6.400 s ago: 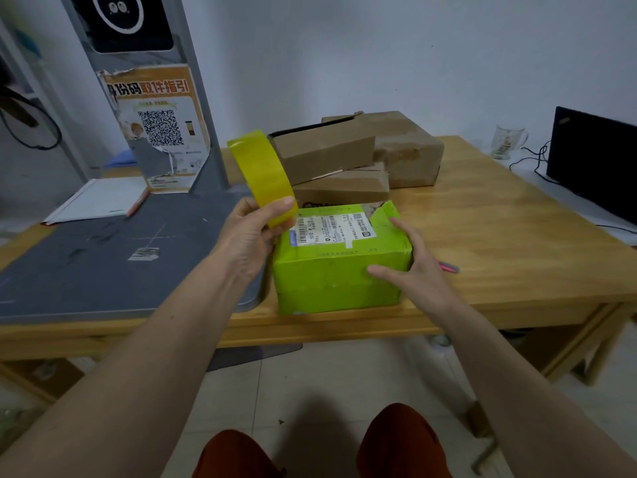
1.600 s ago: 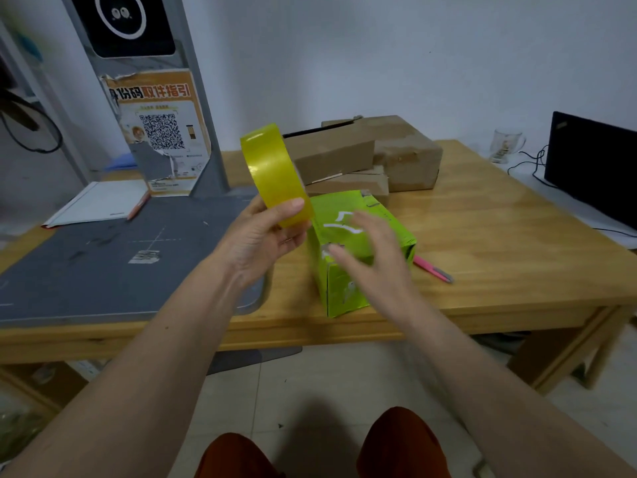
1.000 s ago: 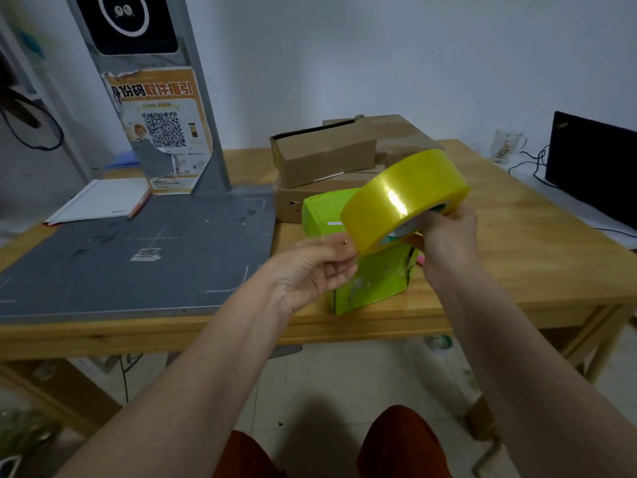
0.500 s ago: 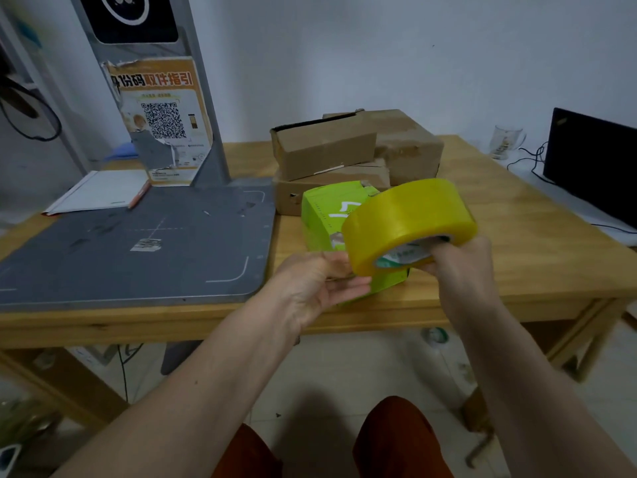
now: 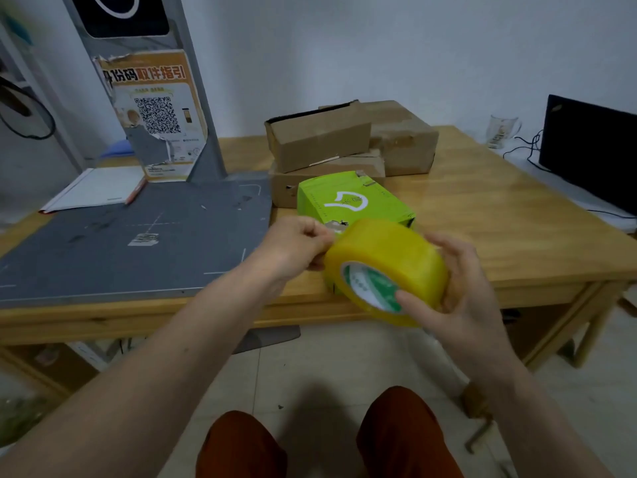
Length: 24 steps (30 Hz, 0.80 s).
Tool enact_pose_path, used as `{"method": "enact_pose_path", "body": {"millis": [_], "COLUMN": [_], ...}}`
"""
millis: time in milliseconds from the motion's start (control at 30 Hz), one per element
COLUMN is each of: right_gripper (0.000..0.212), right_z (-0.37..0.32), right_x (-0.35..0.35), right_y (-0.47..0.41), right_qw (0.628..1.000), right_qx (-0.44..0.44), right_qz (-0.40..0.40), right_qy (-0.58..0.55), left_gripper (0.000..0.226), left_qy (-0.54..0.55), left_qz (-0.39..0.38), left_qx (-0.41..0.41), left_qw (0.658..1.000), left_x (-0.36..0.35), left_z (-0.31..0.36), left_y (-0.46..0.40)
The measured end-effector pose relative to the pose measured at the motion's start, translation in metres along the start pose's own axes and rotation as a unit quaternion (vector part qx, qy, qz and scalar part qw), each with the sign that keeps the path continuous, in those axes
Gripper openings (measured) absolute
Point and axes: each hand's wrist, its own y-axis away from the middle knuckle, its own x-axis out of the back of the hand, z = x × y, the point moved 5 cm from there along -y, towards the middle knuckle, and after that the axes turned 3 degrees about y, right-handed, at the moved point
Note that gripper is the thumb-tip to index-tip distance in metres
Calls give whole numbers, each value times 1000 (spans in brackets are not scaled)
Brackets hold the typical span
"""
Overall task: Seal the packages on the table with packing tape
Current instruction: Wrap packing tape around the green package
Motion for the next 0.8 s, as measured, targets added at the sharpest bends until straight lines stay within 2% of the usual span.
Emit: {"method": "enact_pose_path", "body": {"millis": [33,100,200,333,433,500,667,800], "right_gripper": [73,65,61,59,42,39,47,61], "right_z": [-4,-7,-1,-15,-17,-15,-14,-7], "right_x": [-5,-18,-22,-17,-17,-20,-24,-26], "right_y": [5,14,18,8,0,-4,-10,-11], "right_qw": [1000,997,996,995,991,986,989,983], "right_qx": [14,-12,-72,-35,-66,-95,-105,-134], "right_qz": [1,-30,-36,12,35,16,-34,-27], "right_qy": [27,69,48,98,108,135,98,124], "left_gripper": [23,18,16,22,21,21,20,16], "left_qy": [-28,-106,-234,-225,-149,-139,-135,-128], "left_qz": [-7,-37,-63,-40,-24,-18,-1,9], "left_qx": [-27,-76,-119,-139,-133,-138,-130,-122], "left_qw": [999,991,963,964,980,980,982,984], "left_x": [1,-4,-13,-12,-6,-5,-3,4], "left_z": [7,18,26,33,37,41,36,33], "left_y": [-2,-4,-11,-22,-34,-41,-56,-66]}}
